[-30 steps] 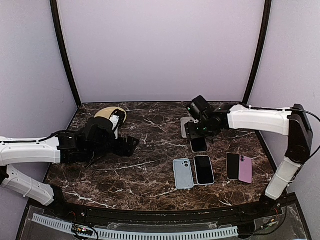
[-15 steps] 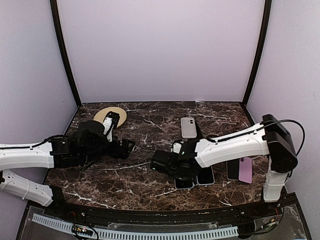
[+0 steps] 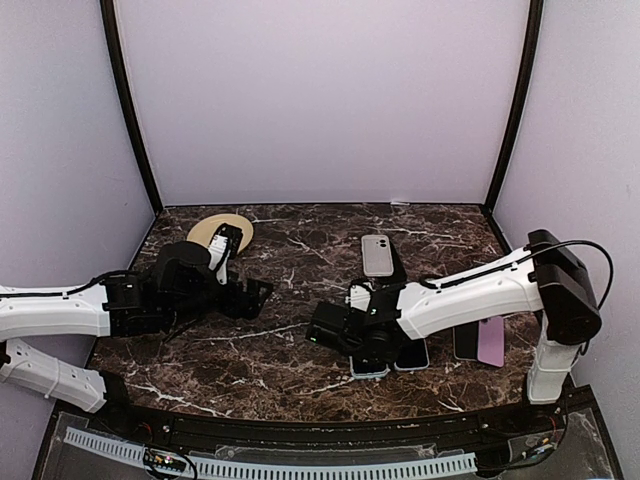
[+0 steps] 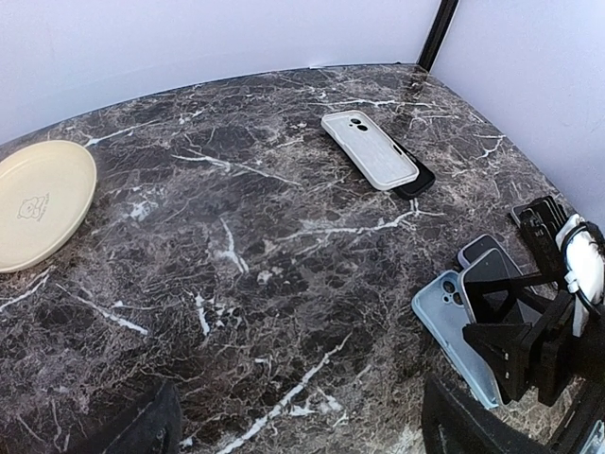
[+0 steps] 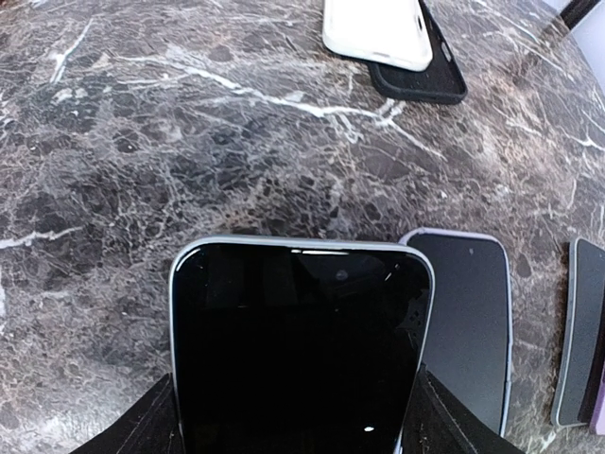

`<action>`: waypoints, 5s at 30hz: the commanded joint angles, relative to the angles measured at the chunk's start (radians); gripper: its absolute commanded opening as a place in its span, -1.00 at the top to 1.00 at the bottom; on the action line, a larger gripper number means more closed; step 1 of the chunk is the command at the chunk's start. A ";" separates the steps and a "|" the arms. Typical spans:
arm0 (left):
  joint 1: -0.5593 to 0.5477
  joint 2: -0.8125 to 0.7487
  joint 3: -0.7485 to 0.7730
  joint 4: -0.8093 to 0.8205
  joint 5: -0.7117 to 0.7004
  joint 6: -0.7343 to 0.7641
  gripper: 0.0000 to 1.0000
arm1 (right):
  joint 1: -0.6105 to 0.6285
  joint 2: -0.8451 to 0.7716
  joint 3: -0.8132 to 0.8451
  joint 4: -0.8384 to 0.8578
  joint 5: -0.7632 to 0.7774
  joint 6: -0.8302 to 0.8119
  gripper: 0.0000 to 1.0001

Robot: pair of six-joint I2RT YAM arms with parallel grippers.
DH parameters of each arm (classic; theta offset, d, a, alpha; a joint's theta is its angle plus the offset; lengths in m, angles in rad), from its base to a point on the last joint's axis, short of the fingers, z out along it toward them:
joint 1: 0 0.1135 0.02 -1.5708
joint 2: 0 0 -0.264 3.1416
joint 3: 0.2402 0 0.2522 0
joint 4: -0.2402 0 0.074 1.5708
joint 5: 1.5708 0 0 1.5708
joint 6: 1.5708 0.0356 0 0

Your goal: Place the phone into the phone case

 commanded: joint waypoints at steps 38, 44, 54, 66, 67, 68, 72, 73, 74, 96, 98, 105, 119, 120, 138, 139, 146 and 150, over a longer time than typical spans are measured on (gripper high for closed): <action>0.005 0.006 -0.022 0.009 -0.021 0.012 -0.80 | -0.076 0.085 -0.137 0.140 -0.127 0.053 0.85; 0.005 -0.004 -0.020 0.005 -0.035 0.031 -0.80 | -0.079 0.073 -0.128 0.107 -0.123 0.052 -0.58; 0.004 -0.021 -0.023 -0.001 -0.057 0.055 -0.80 | -0.080 0.038 -0.065 0.044 -0.108 0.010 -0.97; 0.005 -0.028 -0.029 -0.001 -0.061 0.052 -0.80 | -0.105 0.004 -0.073 0.036 -0.358 -0.022 -0.97; 0.005 -0.028 -0.029 -0.001 -0.061 0.052 -0.80 | -0.105 0.006 -0.076 0.044 -0.375 -0.028 -0.97; 0.005 -0.028 -0.030 -0.001 -0.061 0.051 -0.80 | -0.105 0.007 -0.079 0.051 -0.393 -0.035 -0.97; 0.005 -0.026 -0.031 -0.002 -0.060 0.052 -0.80 | -0.106 0.015 -0.085 0.072 -0.452 -0.054 -0.97; 0.004 -0.027 -0.032 -0.002 -0.060 0.052 -0.80 | -0.106 0.013 -0.084 0.078 -0.463 -0.059 -0.97; 0.005 -0.027 -0.032 -0.001 -0.060 0.051 -0.80 | -0.105 0.008 -0.083 0.078 -0.466 -0.062 -0.97; 0.005 -0.018 -0.013 -0.002 -0.059 0.060 -0.79 | -0.067 0.014 -0.098 -0.019 -0.479 -0.038 -0.97; 0.005 -0.015 -0.010 -0.001 -0.057 0.061 -0.79 | -0.067 0.011 -0.112 -0.008 -0.489 -0.035 -0.93; 0.005 -0.017 -0.008 -0.001 -0.056 0.062 -0.79 | -0.069 -0.003 -0.128 0.016 -0.484 -0.039 -0.26; 0.005 -0.003 0.020 -0.011 0.002 0.057 -0.76 | -0.043 -0.235 -0.101 0.186 -0.274 -0.227 0.23; 0.005 0.006 0.031 0.019 0.042 0.056 -0.75 | -0.036 -0.262 -0.107 0.219 -0.249 -0.256 0.24; 0.004 0.151 0.102 0.635 0.440 -0.136 -0.77 | 0.004 -0.471 -0.106 0.709 -0.109 -0.795 0.28; 0.004 0.171 0.118 0.631 0.443 -0.137 -0.77 | 0.004 -0.474 -0.103 0.711 -0.110 -0.809 0.28; 0.003 0.228 0.166 0.668 0.468 -0.132 -0.66 | 0.004 -0.498 -0.120 0.755 -0.159 -0.847 0.31; 0.004 0.256 0.190 0.677 0.488 -0.126 -0.46 | 0.005 -0.504 -0.128 0.766 -0.178 -0.864 0.31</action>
